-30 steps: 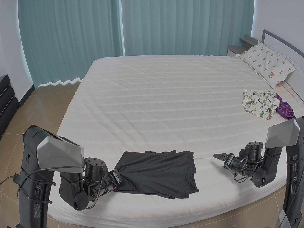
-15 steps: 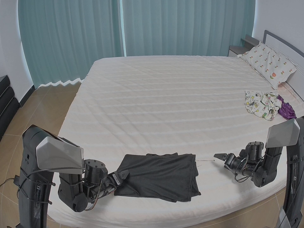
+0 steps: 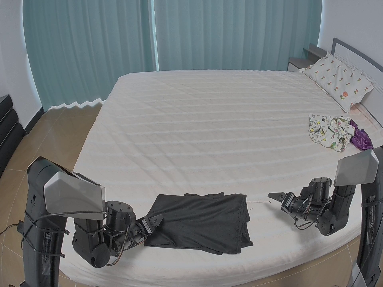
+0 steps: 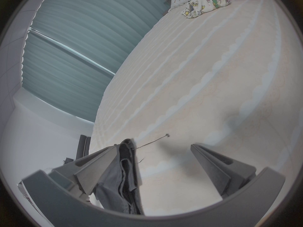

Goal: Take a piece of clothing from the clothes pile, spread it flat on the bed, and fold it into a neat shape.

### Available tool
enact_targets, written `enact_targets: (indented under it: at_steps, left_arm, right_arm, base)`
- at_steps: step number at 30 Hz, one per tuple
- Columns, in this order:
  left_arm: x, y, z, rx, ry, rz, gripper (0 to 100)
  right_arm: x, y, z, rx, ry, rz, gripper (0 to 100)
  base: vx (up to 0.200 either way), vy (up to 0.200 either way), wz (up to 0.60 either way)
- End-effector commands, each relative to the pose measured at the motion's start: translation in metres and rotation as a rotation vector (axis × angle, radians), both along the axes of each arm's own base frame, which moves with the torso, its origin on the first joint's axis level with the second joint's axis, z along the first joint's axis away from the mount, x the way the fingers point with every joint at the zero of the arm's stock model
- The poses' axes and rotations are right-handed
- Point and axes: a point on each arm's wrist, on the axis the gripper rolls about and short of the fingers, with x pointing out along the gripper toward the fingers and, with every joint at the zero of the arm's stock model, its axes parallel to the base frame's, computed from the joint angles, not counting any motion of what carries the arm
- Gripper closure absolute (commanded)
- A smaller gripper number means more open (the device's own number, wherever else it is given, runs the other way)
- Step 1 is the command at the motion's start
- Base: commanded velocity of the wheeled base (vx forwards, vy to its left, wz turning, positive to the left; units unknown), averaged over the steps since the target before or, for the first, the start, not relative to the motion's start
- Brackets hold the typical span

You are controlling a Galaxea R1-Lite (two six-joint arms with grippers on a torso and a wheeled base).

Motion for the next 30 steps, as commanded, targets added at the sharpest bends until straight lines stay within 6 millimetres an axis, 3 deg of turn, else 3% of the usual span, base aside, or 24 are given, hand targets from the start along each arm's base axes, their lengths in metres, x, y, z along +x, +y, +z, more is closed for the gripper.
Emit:
enact_targets:
  at_steps: [1, 8, 14, 26, 30]
  left_arm:
    - [0.0, 0.0, 0.001, -0.001, -0.001, -0.001, 0]
    - [0.002, 0.006, 0.011, -0.014, -0.027, 0.019, 0]
    - [0.003, 0.022, 0.033, -0.122, -0.037, 0.005, 0]
    - [0.01, 0.037, 0.037, -0.253, -0.005, -0.037, 0]
    - [0.014, 0.037, 0.037, -0.257, -0.014, -0.033, 0]
  right_arm:
    - [-0.002, 0.01, 0.007, 0.006, -0.015, 0.032, 0]
    - [-0.018, 0.054, 0.026, 0.07, -0.017, 0.144, 0]
    - [-0.028, 0.082, 0.016, 0.055, 0.015, 0.232, 0]
    - [-0.037, 0.097, 0.017, -0.026, -0.022, 0.263, 0]
    - [-0.049, 0.096, 0.011, -0.125, -0.027, 0.334, 0]
  base:
    - [-0.2, 0.0, 0.0]
    - [-0.114, 0.0, 0.0]
    - [0.0, 0.0, 0.0]
    - [0.0, 0.0, 0.0]
    - [0.0, 0.0, 0.0]
